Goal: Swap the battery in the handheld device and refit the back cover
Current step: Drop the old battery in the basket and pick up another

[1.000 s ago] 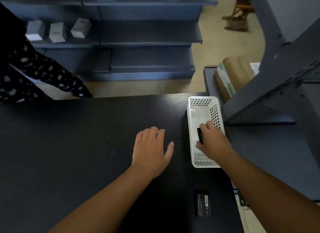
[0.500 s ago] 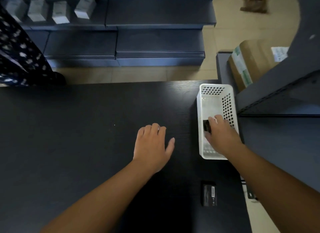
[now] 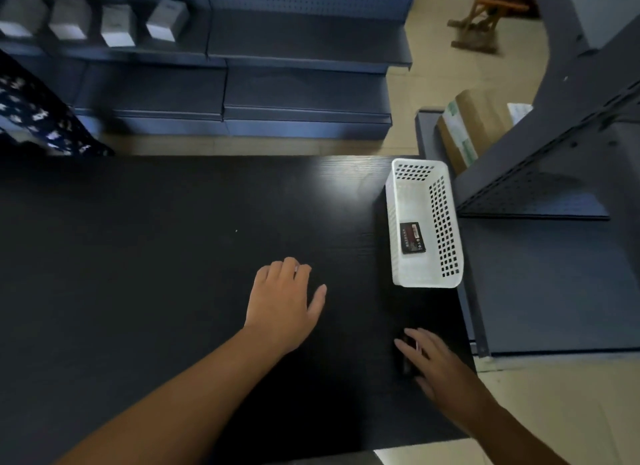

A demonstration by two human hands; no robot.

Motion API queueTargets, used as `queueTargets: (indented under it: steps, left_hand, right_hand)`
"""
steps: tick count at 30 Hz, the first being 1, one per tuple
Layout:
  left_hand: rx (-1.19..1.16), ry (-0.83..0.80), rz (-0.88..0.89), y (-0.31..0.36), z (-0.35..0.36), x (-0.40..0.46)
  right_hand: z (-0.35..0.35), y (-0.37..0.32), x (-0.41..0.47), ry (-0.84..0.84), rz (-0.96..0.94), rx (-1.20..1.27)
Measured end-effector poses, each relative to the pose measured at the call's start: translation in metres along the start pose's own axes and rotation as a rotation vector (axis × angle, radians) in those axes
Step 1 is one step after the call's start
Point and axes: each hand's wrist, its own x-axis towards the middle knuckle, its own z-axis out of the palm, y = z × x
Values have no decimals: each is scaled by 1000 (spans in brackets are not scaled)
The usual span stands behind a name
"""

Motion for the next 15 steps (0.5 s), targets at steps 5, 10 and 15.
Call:
queueTargets:
  steps: [5,10,15]
  left_hand:
    - [20,-31,-53,-26,3,-32]
    - [9,25,-110,-58,-9,-58]
    - [-22,73,-213,-99,-22,-98]
  right_hand:
    - [-3,-3,5,-47,27,60]
    - [-34,-39,10,-30,-14,44]
    - [-79,-114,34,-22,-176,-63]
